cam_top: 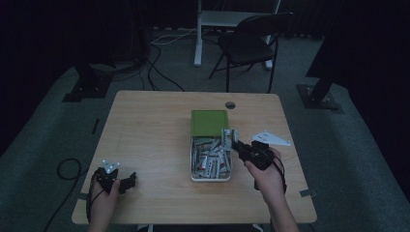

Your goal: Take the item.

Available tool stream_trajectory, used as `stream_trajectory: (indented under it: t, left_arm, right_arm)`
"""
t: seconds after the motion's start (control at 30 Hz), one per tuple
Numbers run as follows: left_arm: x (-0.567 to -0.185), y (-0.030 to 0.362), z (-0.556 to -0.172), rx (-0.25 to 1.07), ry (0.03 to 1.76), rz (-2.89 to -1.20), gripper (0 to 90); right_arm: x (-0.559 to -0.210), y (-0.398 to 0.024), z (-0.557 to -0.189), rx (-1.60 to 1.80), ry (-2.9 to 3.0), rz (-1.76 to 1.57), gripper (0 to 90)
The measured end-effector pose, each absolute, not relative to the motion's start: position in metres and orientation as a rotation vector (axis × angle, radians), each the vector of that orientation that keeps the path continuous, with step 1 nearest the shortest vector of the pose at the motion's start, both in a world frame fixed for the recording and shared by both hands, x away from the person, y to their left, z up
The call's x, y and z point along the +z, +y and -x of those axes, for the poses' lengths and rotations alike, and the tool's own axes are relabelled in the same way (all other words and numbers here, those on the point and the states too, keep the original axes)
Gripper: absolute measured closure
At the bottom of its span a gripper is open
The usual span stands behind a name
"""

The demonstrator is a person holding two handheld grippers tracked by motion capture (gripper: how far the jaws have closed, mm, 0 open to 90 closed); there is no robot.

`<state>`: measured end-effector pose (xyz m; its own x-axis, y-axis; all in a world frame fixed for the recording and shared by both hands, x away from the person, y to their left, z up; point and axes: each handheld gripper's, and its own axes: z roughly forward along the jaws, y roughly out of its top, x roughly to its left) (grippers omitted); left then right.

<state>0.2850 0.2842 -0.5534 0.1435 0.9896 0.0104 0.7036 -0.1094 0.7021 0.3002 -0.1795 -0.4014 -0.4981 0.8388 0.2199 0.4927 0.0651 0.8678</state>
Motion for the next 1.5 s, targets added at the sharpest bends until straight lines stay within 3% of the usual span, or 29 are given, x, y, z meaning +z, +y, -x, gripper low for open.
stream_trajectory:
  t: [0.53, 1.5]
  left_arm:
    - [-0.554, 0.284, -0.285, 0.675, 1.615, -1.874, 9.5]
    - [-0.553, 0.284, -0.285, 0.674, 1.617, -1.876, 9.5]
  right_arm:
    - [-0.407, -0.225, -0.302, 1.339, 1.942, -1.410, 86.5]
    - [-0.493, -0.274, -0.314, 1.200, 1.949, -1.662, 86.5]
